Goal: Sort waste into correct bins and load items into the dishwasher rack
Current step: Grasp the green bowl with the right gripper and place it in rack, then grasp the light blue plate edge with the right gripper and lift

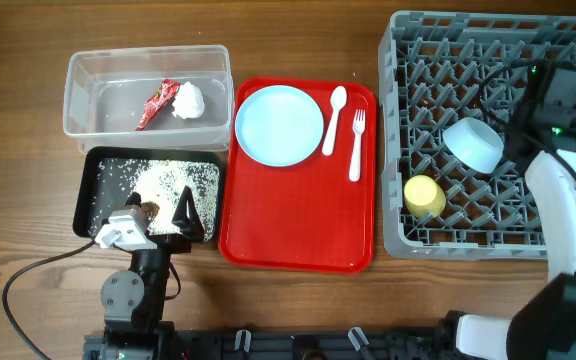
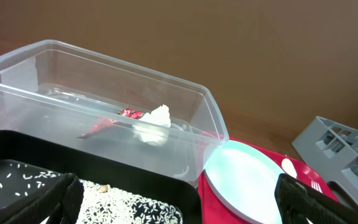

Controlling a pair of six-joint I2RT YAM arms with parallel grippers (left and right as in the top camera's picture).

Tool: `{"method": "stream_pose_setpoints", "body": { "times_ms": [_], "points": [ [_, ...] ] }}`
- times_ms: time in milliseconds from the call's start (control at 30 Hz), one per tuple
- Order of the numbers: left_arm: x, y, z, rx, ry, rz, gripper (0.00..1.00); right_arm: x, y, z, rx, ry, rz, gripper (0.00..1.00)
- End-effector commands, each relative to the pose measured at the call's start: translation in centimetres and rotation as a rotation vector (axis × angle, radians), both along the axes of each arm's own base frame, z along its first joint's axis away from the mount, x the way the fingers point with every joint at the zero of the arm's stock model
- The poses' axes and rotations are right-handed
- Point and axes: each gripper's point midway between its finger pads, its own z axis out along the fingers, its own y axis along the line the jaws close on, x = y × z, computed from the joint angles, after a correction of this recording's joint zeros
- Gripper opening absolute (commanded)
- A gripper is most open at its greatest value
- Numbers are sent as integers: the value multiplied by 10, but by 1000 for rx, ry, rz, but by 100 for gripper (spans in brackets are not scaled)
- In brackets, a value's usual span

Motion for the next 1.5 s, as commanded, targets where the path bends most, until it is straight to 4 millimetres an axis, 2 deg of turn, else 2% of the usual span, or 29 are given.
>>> {"method": "stream_pose_setpoints", "body": {
  "times_ms": [0, 67, 167, 300, 433, 533, 733, 800, 867, 933, 1000, 1067, 1133, 1167, 1200, 1233, 1267, 1300, 1333, 1400, 1467],
  "points": [
    [0, 1, -1, 16, -3, 3, 100, 6, -10, -16, -48, 205, -20, 4],
    [0, 1, -1, 16, -3, 3, 100, 11, -11, -23, -33, 212, -5, 4],
    [0, 1, -1, 16, -3, 3, 100, 24, -3, -33, 18, 237, 78, 4],
    [0, 1, -1, 16, -3, 3, 100, 27, -1, -41, 25, 275, 96, 4],
    [0, 1, -1, 16, -3, 3, 100, 28, -2, -60, 25, 377, 93, 4],
    [0, 1, -1, 17, -3, 3, 100, 28, -1, -62, 13, 395, 84, 4],
    [0, 1, -1, 17, -3, 3, 100, 54, 38, -76, 62, 418, 244, 6],
    [0, 1, -1, 16, -3, 3, 100, 57, 46, -77, 59, 427, 267, 10],
    [0, 1, -1, 16, -3, 3, 100, 59, 57, -79, 58, 455, 295, 37],
    [0, 1, -1, 16, -3, 3, 100, 65, 70, -73, 50, 409, 323, 47],
    [0, 1, -1, 16, -3, 3, 100, 79, 101, -65, 88, 352, 443, 52],
    [0, 1, -1, 17, -3, 3, 100, 98, 163, -47, 211, 266, 689, 53],
    [0, 1, -1, 16, -3, 3, 100, 103, 233, -23, 409, 172, 934, 56],
    [0, 1, -1, 16, -3, 3, 100, 101, 253, -16, 480, 140, 985, 55],
    [0, 1, -1, 17, -3, 3, 100, 91, 302, 4, 645, 83, 1107, 54],
    [0, 1, -1, 16, -3, 3, 100, 80, 341, 16, 785, 61, 1201, 54],
    [0, 1, -1, 16, -3, 3, 100, 71, 367, 21, 884, 55, 1262, 54],
    [0, 1, -1, 16, -3, 3, 100, 52, 413, 25, 1075, 57, 1358, 55],
    [0, 1, -1, 16, -3, 3, 100, 41, 436, 23, 1193, 58, 1377, 54],
    [0, 1, -1, 16, -3, 3, 100, 32, 453, 13, 1283, 78, 1344, 57],
    [0, 1, -1, 16, -3, 3, 100, 39, 459, -19, 1310, 107, 1201, 64]
  ]
}}
